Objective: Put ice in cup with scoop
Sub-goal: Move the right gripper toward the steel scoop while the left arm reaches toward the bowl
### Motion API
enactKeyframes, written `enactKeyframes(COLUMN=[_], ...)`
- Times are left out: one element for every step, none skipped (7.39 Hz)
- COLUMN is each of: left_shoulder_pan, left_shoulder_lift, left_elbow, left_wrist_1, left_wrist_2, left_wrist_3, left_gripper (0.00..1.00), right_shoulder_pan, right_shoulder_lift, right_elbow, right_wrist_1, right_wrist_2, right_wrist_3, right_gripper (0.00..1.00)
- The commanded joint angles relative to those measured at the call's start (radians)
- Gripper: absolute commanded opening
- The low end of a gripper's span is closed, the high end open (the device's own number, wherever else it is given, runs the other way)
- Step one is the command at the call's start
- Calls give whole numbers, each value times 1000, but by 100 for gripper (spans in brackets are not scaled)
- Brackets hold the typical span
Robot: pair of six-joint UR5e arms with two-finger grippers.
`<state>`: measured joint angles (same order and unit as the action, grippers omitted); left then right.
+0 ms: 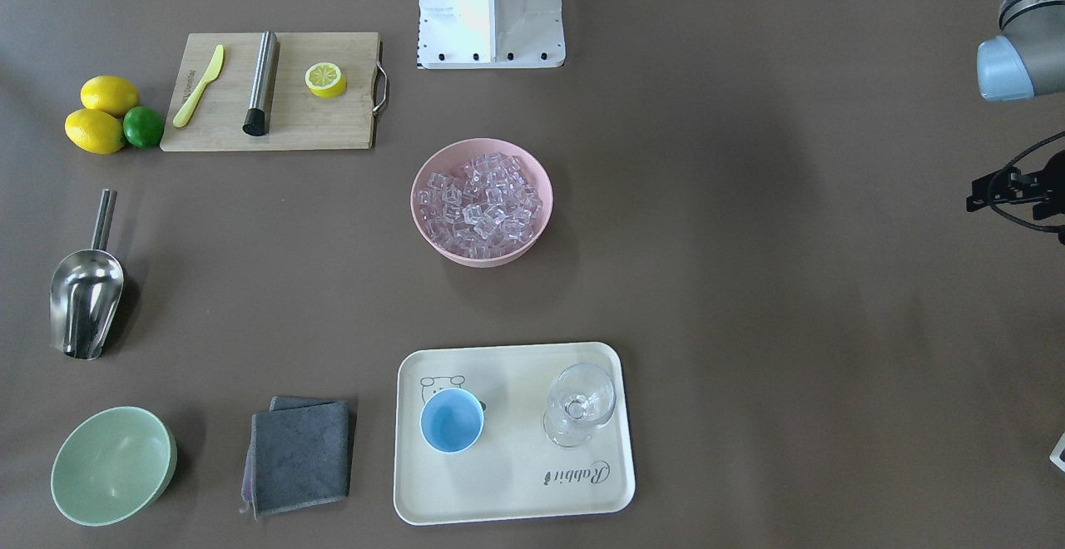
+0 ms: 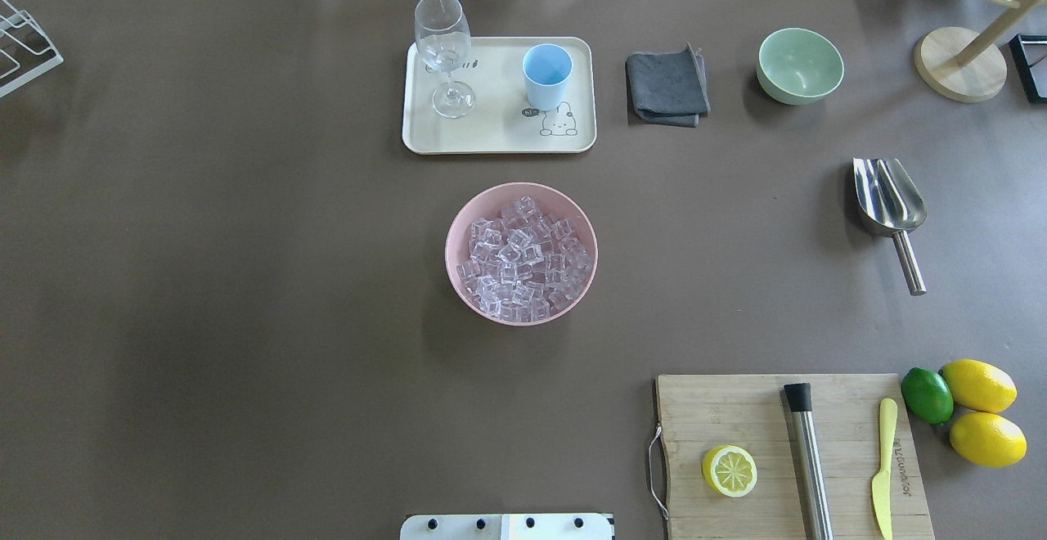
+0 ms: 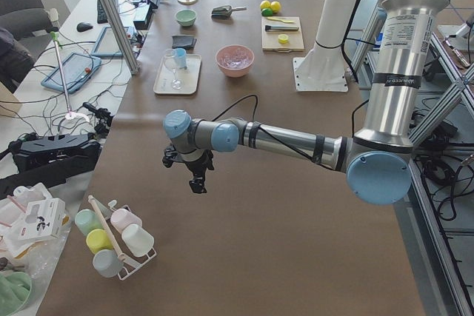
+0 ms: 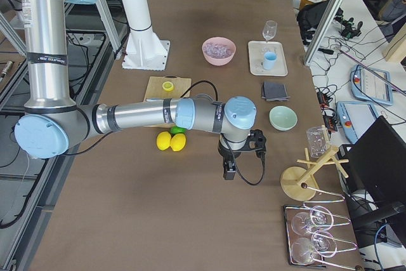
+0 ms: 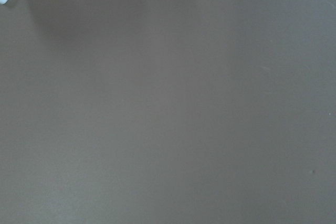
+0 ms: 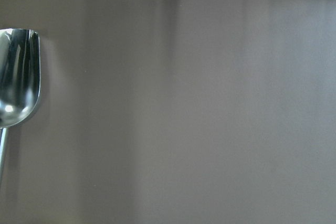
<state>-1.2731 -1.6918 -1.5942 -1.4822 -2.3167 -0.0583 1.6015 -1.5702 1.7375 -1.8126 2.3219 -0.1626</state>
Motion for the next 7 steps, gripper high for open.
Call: enactKeyframes(left_shoulder_pan=[17, 18, 18, 23, 24, 29, 64], left_shoulder_lift=[-9, -12, -14, -20, -20, -10, -6], left_elbow=[-35, -38, -55, -76, -101, -145, -179], left_wrist_1=[-9, -6, 0, 8, 8, 5, 2], left_wrist_2=[25, 20, 20, 22, 17, 16, 17], left_wrist_3=[-2, 6, 6, 0, 0, 11, 12], left_gripper=[99, 99, 99, 99, 99, 99, 99], right_shoulder_pan=[0, 0, 0, 0, 0, 0, 0], right_shoulder_lift=[-11, -13, -13, -13, -13, -16, -27], right_elbow=[-12, -15, -6, -3, -7, -10, -3], right_wrist_1=[24, 24, 24, 24, 24, 24, 22], right_wrist_2=[2, 2, 2, 2, 2, 4, 5], right_wrist_3=[0, 0, 2, 2, 3, 2, 6], right_gripper=[99, 100, 100, 100, 100, 100, 100])
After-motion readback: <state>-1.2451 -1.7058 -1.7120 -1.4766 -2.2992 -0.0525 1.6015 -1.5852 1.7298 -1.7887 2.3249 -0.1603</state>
